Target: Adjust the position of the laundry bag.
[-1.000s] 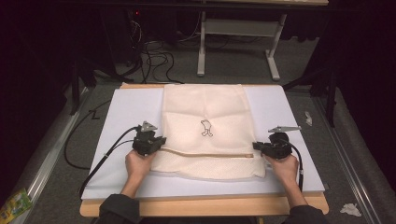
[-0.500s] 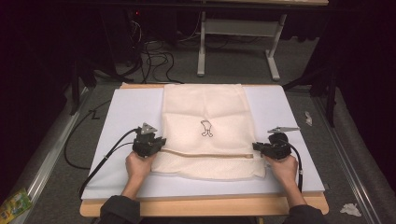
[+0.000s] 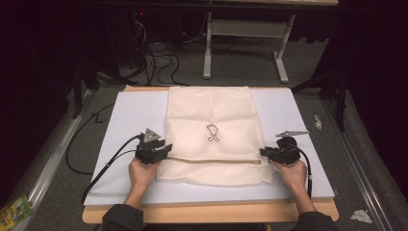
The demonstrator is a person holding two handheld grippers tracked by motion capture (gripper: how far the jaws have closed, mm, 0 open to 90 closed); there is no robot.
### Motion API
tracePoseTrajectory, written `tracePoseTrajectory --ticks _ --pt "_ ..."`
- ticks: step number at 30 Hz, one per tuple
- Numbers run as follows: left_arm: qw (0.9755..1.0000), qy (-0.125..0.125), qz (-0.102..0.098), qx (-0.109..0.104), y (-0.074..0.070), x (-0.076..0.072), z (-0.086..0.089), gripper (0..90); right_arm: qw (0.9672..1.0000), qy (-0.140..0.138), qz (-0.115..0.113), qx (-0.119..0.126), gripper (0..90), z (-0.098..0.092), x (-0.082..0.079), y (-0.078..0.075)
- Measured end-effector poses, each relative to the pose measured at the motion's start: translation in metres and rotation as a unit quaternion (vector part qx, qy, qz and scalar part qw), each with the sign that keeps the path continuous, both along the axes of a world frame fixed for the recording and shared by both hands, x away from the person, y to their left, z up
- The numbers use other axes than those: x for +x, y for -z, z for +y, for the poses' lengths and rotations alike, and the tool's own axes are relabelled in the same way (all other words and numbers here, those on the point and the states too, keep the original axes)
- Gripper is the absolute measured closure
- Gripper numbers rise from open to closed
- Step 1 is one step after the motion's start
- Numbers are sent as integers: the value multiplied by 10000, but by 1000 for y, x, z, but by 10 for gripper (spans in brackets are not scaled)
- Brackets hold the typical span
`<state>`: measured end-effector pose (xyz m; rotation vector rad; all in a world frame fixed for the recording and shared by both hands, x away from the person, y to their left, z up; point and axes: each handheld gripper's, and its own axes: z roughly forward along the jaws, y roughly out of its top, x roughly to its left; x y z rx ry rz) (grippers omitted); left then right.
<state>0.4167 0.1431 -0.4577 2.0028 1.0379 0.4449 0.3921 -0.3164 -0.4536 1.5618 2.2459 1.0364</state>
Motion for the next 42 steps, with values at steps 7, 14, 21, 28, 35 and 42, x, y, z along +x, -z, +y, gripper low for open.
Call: tracePoseTrajectory --ticks 7,14,21,28,35,42 --pt "9998 209 46 63 3 -9 -4 535 9999 54 140 66 535 2 0 -2" --pt "9993 302 198 72 14 -9 -12 527 9989 100 455 76 482 5 6 2" --pt "9991 234 330 156 23 -7 -19 539 9974 34 707 157 465 18 14 7" --pt "9991 157 326 209 24 -7 -21 547 9971 -35 739 190 479 18 12 7" --pt "9990 67 352 255 24 -8 -24 550 9975 -155 666 -150 603 30 11 6" --pt "9988 83 390 290 23 -7 -25 550 9971 -356 601 -294 852 32 11 5"
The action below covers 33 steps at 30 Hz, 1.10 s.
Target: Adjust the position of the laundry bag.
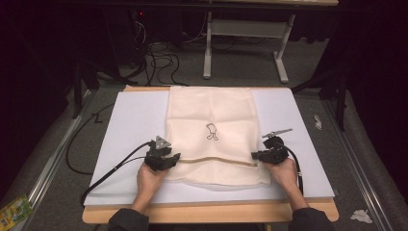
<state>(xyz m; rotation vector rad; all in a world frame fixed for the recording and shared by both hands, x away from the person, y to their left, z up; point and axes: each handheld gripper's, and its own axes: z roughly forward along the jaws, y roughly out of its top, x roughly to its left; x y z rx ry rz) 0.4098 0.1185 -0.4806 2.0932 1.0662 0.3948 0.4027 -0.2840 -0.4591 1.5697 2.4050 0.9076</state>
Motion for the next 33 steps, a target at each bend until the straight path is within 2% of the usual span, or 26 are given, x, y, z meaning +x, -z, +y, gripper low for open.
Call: tracePoseTrajectory --ticks 7,9,10,17,22,23,28,33 --pt "10000 60 15 -22 -1 1 2 550 9996 -47 -176 197 876 -5 -2 -5" --pt "10000 78 -41 -3 -1 0 2 549 9992 -68 -311 258 878 -8 -4 -9" --pt "9999 91 -58 2 -1 0 2 549 9991 -52 -306 283 879 -8 -5 -10" --pt "9999 85 -93 -19 -5 -1 4 545 9984 -113 -451 322 881 -8 -6 -18" --pt "9993 177 -124 -293 -10 -3 5 517 9980 -149 -498 364 882 -9 -6 -21" --pt "9993 177 -124 -293 -10 -3 5 511 9980 -149 -498 364 882 -9 -6 -21" --pt "9977 315 -107 -588 -17 -7 6 489 9974 -165 -551 423 881 -9 -6 -24" --pt "9973 330 -26 -663 -18 -8 3 459 9972 -179 -587 429 881 -7 -5 -29"
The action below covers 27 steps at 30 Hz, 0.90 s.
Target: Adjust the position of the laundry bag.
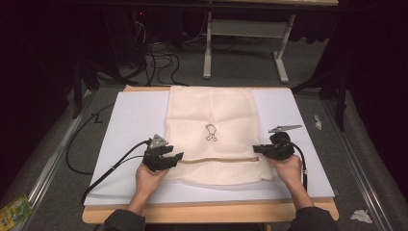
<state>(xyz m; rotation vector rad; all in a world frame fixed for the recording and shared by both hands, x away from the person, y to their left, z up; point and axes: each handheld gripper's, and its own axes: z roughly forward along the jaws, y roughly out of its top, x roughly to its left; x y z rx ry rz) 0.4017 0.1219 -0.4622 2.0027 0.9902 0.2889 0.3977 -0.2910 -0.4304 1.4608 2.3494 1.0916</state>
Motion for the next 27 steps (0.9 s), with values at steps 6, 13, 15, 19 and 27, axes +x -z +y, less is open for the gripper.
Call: tracePoseTrajectory --ticks 6,13,15,19,27 --pt "9999 84 61 -129 -2 -2 -2 479 10000 -24 -52 5 881 1 1 -5" --pt "9993 154 82 -322 -4 -4 -4 487 9999 -37 -30 137 881 0 1 -6" --pt "9994 170 41 -296 -6 -5 -5 491 9999 -42 -18 134 881 1 1 -6" --pt "9995 254 -140 -100 -14 -9 -16 500 9999 -71 -53 132 881 2 1 -6" --pt "9982 555 -199 -109 -26 -10 -48 501 9998 -93 -65 174 881 2 1 -9"
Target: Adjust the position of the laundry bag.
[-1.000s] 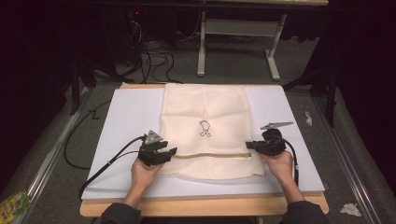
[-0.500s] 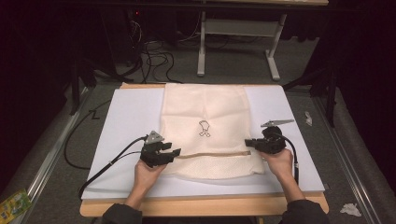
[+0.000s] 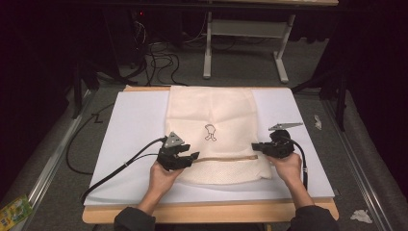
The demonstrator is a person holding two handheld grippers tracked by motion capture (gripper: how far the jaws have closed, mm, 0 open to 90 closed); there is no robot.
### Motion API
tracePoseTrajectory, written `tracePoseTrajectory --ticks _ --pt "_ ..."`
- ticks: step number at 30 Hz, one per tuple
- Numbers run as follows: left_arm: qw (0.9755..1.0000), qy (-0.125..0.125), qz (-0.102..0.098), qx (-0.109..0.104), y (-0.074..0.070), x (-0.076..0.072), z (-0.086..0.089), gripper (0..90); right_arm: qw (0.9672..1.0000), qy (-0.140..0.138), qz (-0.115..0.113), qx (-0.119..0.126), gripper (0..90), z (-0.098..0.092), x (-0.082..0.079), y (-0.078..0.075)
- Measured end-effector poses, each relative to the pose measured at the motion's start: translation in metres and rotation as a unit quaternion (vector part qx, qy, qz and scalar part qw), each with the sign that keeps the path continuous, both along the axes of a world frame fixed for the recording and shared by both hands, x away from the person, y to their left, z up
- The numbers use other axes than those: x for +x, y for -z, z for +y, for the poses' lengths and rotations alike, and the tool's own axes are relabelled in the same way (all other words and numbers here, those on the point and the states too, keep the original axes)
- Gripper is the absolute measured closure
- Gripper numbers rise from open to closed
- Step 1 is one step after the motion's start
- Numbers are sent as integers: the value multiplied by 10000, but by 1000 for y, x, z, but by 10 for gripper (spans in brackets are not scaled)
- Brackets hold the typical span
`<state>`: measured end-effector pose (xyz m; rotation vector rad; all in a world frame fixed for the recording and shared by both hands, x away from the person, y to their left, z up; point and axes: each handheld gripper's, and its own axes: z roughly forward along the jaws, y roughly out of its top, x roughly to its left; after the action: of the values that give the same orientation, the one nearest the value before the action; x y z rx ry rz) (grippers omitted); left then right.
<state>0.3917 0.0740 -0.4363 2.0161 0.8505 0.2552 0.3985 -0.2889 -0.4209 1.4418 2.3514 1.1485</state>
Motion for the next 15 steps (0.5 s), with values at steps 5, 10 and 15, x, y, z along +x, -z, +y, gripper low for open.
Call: tracePoseTrajectory --ticks 5,10,15 --pt "9999 122 -4 30 -1 -1 -12 502 10000 -9 -24 25 881 0 0 -1" --pt "9997 209 103 30 0 0 -20 542 10000 -15 -17 87 881 0 1 -1" --pt "9994 322 93 37 -2 -1 -30 553 9999 -32 -14 99 881 2 0 -1"
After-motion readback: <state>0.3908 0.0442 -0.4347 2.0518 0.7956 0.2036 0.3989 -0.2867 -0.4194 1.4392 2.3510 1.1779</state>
